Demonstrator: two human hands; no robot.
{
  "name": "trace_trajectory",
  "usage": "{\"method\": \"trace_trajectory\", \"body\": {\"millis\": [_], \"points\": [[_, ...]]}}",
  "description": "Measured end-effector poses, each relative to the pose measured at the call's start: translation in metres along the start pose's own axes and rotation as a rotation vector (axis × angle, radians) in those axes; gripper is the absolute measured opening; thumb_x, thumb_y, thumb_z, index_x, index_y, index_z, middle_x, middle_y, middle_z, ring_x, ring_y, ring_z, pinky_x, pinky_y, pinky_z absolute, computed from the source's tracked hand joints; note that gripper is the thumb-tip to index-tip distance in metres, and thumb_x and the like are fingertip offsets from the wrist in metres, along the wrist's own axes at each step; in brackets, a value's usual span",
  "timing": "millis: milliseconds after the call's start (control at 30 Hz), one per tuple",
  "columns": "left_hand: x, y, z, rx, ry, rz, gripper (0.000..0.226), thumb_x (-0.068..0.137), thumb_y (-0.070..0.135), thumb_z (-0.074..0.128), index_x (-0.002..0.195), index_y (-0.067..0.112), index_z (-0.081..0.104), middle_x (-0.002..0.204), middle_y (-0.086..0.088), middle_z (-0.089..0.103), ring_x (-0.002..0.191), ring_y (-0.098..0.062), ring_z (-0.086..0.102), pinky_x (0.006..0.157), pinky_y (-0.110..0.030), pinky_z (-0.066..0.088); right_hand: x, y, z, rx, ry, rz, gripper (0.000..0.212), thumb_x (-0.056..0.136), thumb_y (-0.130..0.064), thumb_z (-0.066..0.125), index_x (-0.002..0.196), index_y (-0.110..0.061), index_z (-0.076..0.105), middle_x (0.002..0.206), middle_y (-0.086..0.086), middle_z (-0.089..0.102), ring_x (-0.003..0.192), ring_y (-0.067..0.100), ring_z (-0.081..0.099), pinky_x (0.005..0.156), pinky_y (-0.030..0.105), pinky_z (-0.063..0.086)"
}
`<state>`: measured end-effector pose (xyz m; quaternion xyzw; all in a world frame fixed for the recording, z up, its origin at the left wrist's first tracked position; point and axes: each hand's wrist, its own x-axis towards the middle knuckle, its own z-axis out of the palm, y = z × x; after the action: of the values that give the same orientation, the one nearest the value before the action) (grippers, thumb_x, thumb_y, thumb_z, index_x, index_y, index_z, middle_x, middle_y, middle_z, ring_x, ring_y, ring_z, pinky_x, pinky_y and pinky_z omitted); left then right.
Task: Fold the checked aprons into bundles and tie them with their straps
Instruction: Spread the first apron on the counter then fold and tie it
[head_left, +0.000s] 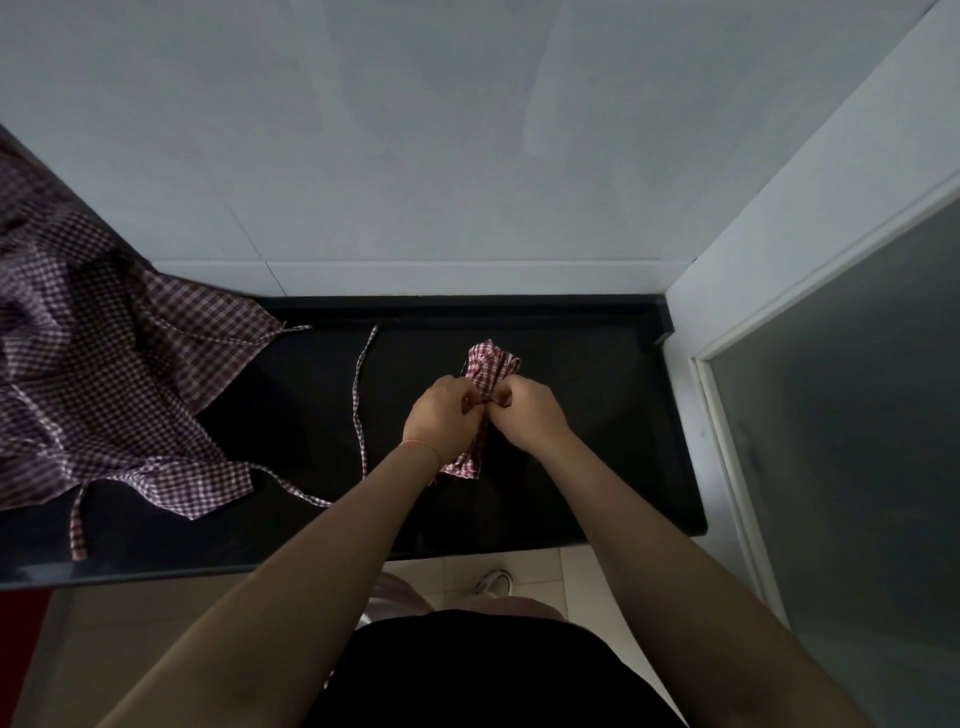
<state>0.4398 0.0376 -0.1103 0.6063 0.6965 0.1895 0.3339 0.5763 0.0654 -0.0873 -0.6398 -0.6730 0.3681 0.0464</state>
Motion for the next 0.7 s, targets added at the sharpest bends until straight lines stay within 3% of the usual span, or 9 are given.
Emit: {"method": "trace_trajectory", "body": {"millis": [233,367,433,500,567,700], "points": [[0.014,0.004,-0.007,-0.007,-0.222,-0.041,0.019,0.099,0.020,0.052,0.080,0.017,0.054,0.092,-0.002,0.052,0.076,-0.012,0.049,0.067,-0.024,0.040,0.002,-0.009,0.005,-0.010,0.094,0.015,0.016,0.093,-0.016,0.055,0.078,-0.020,0.052,0.078,-0.002,0.056,0.070,0.015,0.054,0.059,0.029,0.043],[0.018,0.001,-0.016,-0.122,-0.314,-0.108,0.019,0.098,0.020,0.054,0.080,0.019,0.060,0.088,-0.002,0.058,0.073,-0.011,0.052,0.067,-0.024,0.044,0.002,-0.012,0.008,0.001,0.090,0.011,0.012,0.095,-0.018,0.056,0.083,-0.021,0.054,0.082,-0.002,0.059,0.073,0.014,0.057,0.064,0.029,0.047],[0.018,0.002,-0.017,-0.117,-0.279,-0.128,0.015,0.096,0.020,0.056,0.082,0.016,0.060,0.089,-0.003,0.058,0.071,-0.011,0.051,0.066,-0.025,0.046,0.003,-0.009,0.007,-0.001,0.069,0.015,0.008,0.097,-0.022,0.057,0.089,-0.020,0.056,0.085,-0.003,0.059,0.074,0.012,0.058,0.066,0.028,0.049],[0.017,0.004,-0.014,-0.081,-0.125,-0.080,0.004,0.092,0.021,0.060,0.089,0.019,0.060,0.097,-0.001,0.053,0.072,-0.010,0.051,0.065,-0.022,0.045,0.006,-0.008,0.000,0.032,-0.004,0.026,0.012,0.099,-0.026,0.054,0.092,-0.018,0.058,0.084,-0.002,0.058,0.072,0.012,0.056,0.066,0.029,0.047],[0.013,0.004,-0.009,-0.115,-0.030,-0.009,0.014,0.092,0.022,0.062,0.105,0.027,0.064,0.102,0.003,0.047,0.079,-0.009,0.052,0.069,-0.021,0.045,0.008,-0.010,-0.008,0.073,-0.090,0.029,0.020,0.102,-0.028,0.048,0.092,-0.016,0.058,0.082,0.000,0.058,0.070,0.013,0.054,0.064,0.030,0.045],[0.010,0.002,0.000,-0.108,-0.053,0.051,0.024,0.094,0.023,0.062,0.115,0.031,0.071,0.104,0.003,0.045,0.087,-0.009,0.047,0.082,-0.026,0.048,0.009,-0.004,-0.016,0.026,-0.146,0.070,0.027,0.102,-0.030,0.045,0.091,-0.012,0.062,0.082,0.002,0.059,0.070,0.015,0.055,0.061,0.029,0.042]]}}
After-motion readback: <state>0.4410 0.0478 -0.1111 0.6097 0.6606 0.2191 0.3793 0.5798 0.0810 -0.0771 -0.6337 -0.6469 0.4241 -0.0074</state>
